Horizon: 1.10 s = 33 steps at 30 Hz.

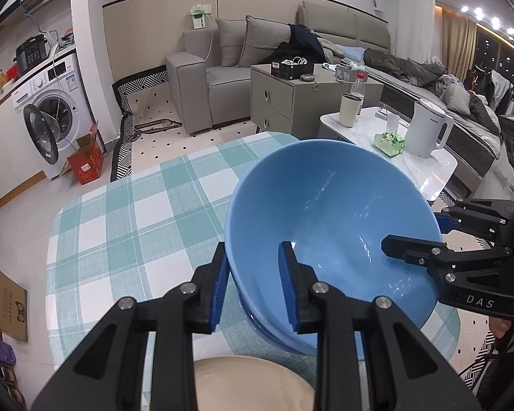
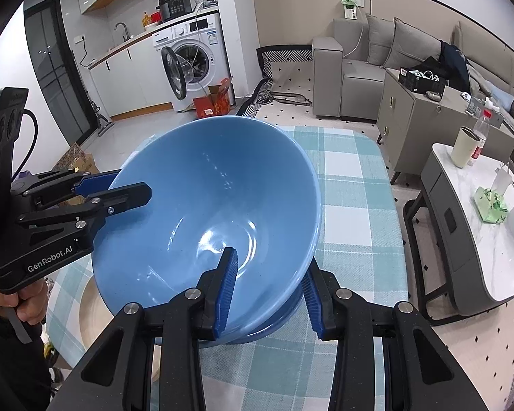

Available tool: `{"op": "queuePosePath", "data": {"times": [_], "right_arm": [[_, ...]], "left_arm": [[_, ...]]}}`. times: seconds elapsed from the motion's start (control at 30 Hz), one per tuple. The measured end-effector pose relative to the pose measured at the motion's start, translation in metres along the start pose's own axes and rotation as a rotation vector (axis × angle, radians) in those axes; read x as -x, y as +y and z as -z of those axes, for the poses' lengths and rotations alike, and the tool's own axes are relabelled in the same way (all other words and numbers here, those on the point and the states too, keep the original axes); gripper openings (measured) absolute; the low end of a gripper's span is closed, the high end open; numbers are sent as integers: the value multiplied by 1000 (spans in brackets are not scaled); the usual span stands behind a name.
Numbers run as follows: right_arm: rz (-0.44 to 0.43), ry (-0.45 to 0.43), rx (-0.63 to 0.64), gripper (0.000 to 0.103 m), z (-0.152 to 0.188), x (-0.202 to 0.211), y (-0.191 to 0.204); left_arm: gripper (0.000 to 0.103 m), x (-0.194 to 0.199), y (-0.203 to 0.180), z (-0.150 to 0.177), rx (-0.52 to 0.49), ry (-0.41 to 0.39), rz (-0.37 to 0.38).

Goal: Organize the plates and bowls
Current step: 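Lower the held light blue bowl into the dark blue bowl with both grippers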

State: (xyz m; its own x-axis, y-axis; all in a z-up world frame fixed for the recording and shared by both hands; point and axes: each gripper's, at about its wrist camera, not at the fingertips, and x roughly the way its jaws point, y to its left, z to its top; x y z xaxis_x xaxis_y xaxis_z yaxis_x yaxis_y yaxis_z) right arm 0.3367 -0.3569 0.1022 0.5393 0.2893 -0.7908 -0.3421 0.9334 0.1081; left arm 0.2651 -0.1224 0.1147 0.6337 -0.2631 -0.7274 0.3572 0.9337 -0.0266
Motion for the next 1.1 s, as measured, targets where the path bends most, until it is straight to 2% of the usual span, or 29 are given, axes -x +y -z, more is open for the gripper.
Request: {"op": "queuePosePath", "data": {"times": [1.1], "right_arm": [[14,104,24,37,24,-44,3]], "left_arm": [[27,-38,4,25,16,81,11]]}}
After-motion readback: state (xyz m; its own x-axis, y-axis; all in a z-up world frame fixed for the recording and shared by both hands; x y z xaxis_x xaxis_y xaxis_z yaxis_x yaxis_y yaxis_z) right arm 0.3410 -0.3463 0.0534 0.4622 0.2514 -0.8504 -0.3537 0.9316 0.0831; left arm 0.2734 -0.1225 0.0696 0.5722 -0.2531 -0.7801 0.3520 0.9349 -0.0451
